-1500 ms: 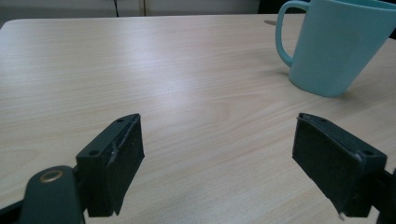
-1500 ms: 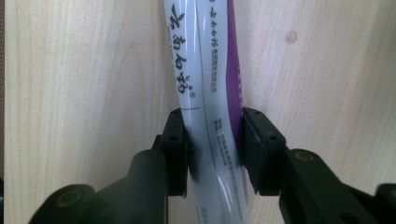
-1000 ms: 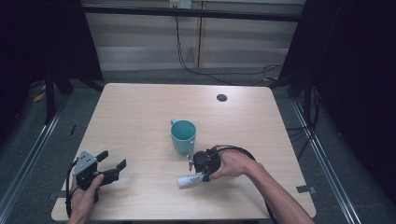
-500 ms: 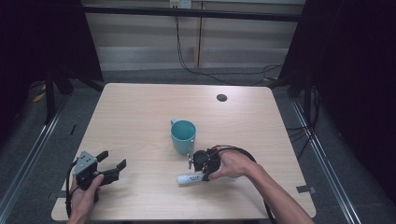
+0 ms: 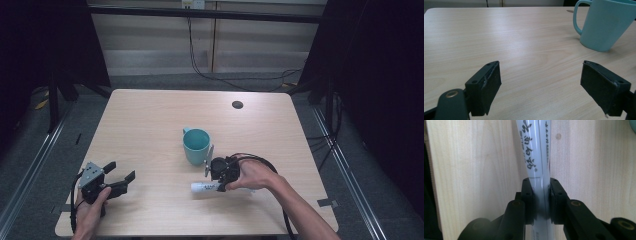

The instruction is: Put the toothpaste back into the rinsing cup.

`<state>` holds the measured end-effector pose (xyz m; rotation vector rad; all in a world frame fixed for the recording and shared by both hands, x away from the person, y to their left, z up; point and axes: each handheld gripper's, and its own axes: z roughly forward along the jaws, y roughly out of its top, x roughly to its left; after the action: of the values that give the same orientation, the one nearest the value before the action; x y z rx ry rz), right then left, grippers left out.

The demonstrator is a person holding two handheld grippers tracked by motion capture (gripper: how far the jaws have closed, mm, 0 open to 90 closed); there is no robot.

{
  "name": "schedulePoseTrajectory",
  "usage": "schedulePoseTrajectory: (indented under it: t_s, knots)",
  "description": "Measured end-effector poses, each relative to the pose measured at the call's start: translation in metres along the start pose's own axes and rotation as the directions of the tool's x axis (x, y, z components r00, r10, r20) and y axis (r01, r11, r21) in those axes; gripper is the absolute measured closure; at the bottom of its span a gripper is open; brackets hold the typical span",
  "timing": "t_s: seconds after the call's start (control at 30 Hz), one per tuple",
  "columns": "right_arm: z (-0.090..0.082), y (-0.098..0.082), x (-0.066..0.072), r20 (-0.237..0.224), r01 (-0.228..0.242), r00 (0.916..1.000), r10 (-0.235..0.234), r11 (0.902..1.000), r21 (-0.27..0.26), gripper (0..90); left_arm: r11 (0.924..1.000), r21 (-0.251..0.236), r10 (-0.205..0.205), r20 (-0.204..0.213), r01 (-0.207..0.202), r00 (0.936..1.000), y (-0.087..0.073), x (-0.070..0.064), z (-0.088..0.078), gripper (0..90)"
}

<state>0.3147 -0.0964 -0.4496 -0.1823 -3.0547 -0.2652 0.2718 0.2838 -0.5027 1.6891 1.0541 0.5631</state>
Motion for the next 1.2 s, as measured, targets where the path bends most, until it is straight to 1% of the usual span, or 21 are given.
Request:
schedulePoseTrajectory:
  t_s: [0.03,0.07,0.1,0.17,0.3,0.4,0.47,0.53,0.6,0.63,0.77,0.83,0.87,0.93,0.97,1.0,1.03,1.1,1.13,1.17,1.2]
  knots:
    - [-0.003,-0.001,0.000,0.001,-0.006,1.0000,0.006,0.9999,-0.016,76.7,1.0000,0.001,-0.003,0.004,0.003,1.0000,0.000,0.000,0.000,16.5]
    - [-0.003,-0.001,0.000,0.001,-0.006,1.0000,0.006,0.9999,-0.016,76.7,1.0000,0.001,-0.003,0.004,0.003,1.0000,0.000,0.000,0.000,16.5]
    - [-0.004,-0.002,0.001,-0.003,-0.025,0.9997,0.025,0.9994,-0.025,76.8,1.0000,0.001,-0.002,0.004,0.002,1.0000,0.000,0.000,0.000,16.5]
    - [-0.006,-0.005,0.001,-0.009,-0.028,0.9996,0.027,0.9965,-0.078,76.7,1.0000,0.001,0.000,0.005,0.000,1.0000,0.000,0.000,0.000,16.6]
    - [-0.007,-0.007,0.002,-0.012,-0.040,0.9992,0.039,0.9948,-0.094,76.7,1.0000,0.002,-0.003,0.005,0.003,1.0000,0.000,0.000,0.000,16.5]
    - [-0.009,-0.008,0.002,-0.006,-0.053,0.9986,0.052,0.9907,-0.125,76.7,1.0000,0.002,-0.001,0.004,0.001,1.0000,0.000,0.000,0.000,16.5]
    - [-0.013,-0.009,0.000,0.001,-0.054,0.9985,0.055,0.9831,-0.175,76.8,1.0000,0.001,-0.004,0.005,0.004,1.0000,0.000,0.000,0.000,16.6]
    - [-0.015,-0.008,0.000,-0.002,-0.065,0.9978,0.066,0.9820,-0.177,76.7,1.0000,0.002,-0.003,0.006,0.003,1.0000,0.000,0.001,0.000,16.5]
    - [-0.017,-0.009,-0.001,0.003,-0.054,0.9985,0.055,0.9765,-0.209,76.7,1.0000,0.002,-0.003,0.006,0.003,1.0000,0.000,0.001,0.000,16.6]
    - [-0.019,-0.009,0.000,0.002,-0.066,0.9977,0.068,0.9738,-0.218,76.8,1.0000,0.002,-0.003,0.006,0.003,1.0000,0.000,0.001,0.000,16.5]
    - [-0.023,-0.010,0.000,-0.003,-0.074,0.9971,0.076,0.9620,-0.263,76.8,1.0000,0.002,-0.004,0.007,0.004,1.0000,0.000,0.001,0.000,16.5]
    - [-0.024,-0.010,0.000,-0.002,-0.073,0.9972,0.075,0.9596,-0.272,76.8,1.0000,0.003,-0.004,0.007,0.004,1.0000,0.000,0.001,0.000,16.5]
    - [-0.026,-0.010,0.000,-0.001,-0.079,0.9966,0.082,0.9533,-0.292,76.8,1.0000,0.004,-0.005,0.007,0.005,1.0000,0.000,0.001,0.000,16.5]
    - [-0.027,-0.011,0.000,-0.004,-0.077,0.9969,0.079,0.9512,-0.299,76.7,1.0000,0.005,-0.008,0.008,0.008,0.9999,0.000,0.001,0.000,16.5]
    - [-0.029,-0.011,0.000,-0.001,-0.091,0.9954,0.096,0.9437,-0.318,76.8,1.0000,0.005,-0.007,0.008,0.007,0.9999,0.000,0.001,0.000,16.5]
    - [-0.030,-0.011,0.000,-0.005,-0.094,0.9952,0.098,0.9403,-0.327,76.8,1.0000,0.004,-0.005,0.007,0.005,1.0000,0.000,0.001,0.000,16.5]
    - [-0.030,-0.011,0.000,-0.005,-0.094,0.9952,0.098,0.9403,-0.327,76.8,1.0000,0.004,-0.005,0.007,0.005,1.0000,0.000,0.001,0.000,16.5]
    - [-0.032,-0.011,0.001,-0.013,-0.106,0.9940,0.108,0.9304,-0.351,76.8,1.0000,0.003,-0.004,0.007,0.004,1.0000,0.000,0.001,0.000,16.5]
    - [-0.032,-0.012,0.001,-0.007,-0.106,0.9938,0.111,0.9272,-0.359,76.8,1.0000,0.002,-0.004,0.008,0.004,1.0000,0.000,0.001,0.000,16.5]
    - [-0.034,-0.013,0.001,-0.003,-0.109,0.9932,0.117,0.9202,-0.376,76.8,1.0000,0.002,-0.005,0.008,0.005,1.0000,0.000,0.001,0.000,16.5]
    - [-0.034,-0.013,0.001,-0.003,-0.109,0.9932,0.117,0.9202,-0.376,76.8,1.0000,0.001,-0.004,0.008,0.004,1.0000,0.000,0.001,0.000,16.5]
